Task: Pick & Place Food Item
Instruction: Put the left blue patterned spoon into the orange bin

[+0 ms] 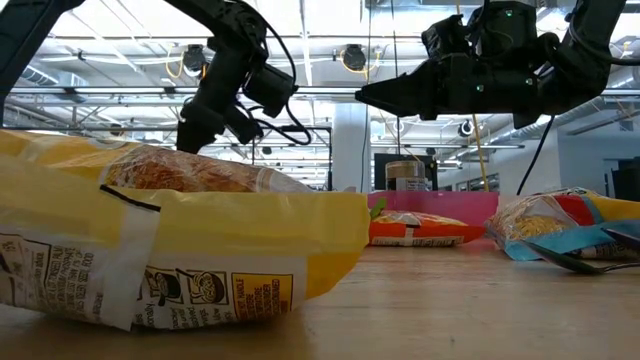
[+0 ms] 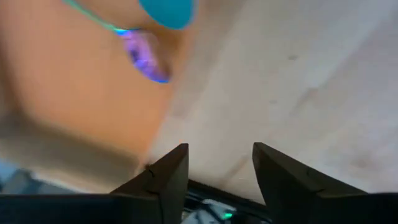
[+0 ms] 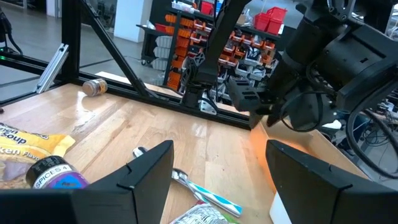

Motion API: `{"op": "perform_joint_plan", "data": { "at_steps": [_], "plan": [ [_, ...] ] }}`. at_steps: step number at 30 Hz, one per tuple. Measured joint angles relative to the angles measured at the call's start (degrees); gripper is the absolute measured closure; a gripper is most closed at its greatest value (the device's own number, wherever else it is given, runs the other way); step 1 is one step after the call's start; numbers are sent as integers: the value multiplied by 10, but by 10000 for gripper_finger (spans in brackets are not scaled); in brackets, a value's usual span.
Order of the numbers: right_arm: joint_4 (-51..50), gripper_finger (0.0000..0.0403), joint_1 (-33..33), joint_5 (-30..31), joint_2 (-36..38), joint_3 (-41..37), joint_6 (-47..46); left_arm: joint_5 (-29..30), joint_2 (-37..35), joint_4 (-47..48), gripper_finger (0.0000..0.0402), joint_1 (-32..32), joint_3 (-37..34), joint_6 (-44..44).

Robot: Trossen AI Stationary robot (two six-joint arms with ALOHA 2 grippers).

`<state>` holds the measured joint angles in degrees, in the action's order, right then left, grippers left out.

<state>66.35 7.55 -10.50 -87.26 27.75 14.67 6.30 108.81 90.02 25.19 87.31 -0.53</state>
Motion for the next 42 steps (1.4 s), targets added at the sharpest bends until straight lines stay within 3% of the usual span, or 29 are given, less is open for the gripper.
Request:
{"op": "perform_joint_plan", "data": {
  "at_steps": [8,21,31,42],
  "plan": [
    [-16,151,0,0,0,0,0,-20,-42,-25,204,-45,-1,21],
    [-28,151,0,0,0,0,-5,-18,-257,-198,203,-186,-29,-48],
    [-28,151,0,0,0,0,-5,18,-377,-391,203,-334,-197,-109],
    [-24,151,0,0,0,0,-5,43,-396,-767,204,-417,-442,-129]
  ]
}}
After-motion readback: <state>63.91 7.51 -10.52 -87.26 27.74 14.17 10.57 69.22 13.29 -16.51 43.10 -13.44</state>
